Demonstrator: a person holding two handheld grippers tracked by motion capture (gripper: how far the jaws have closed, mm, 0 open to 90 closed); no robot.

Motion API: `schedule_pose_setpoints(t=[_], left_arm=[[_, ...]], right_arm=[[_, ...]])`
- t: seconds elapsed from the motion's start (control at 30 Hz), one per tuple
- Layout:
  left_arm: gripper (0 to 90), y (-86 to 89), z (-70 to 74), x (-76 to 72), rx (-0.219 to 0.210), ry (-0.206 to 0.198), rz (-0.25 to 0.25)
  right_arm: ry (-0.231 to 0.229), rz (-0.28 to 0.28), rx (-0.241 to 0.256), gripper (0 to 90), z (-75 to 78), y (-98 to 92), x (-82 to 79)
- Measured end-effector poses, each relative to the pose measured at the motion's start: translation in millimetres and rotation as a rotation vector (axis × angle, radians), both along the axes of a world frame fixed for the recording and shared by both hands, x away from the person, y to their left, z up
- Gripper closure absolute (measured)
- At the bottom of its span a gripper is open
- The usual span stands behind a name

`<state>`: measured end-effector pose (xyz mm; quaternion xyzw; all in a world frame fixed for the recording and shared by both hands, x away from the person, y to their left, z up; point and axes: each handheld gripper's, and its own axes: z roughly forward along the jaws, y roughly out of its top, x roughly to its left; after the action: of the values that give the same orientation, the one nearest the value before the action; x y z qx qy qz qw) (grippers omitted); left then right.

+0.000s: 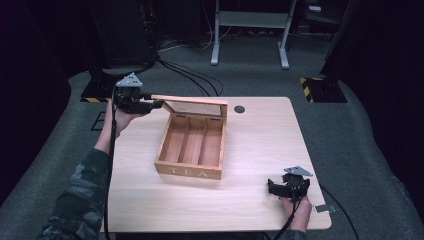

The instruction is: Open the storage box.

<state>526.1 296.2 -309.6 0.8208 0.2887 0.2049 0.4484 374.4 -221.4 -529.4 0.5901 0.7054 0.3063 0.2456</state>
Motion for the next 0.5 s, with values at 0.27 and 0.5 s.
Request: schedule_pose_setpoints(t=[0.27, 0.5], left_arm=[[53.5, 0.0, 0.1, -0.5, 0.004, -0.001, 0.003], [53.8, 0.4, 0.3, -0.4, 0.005, 0.003, -0.001]], right_arm=[[0.0, 0.0, 0.0, 3.3, 0.0, 0.0, 0.0], [0.0, 0.0, 0.0, 3.3, 0.0, 0.0, 0.0]])
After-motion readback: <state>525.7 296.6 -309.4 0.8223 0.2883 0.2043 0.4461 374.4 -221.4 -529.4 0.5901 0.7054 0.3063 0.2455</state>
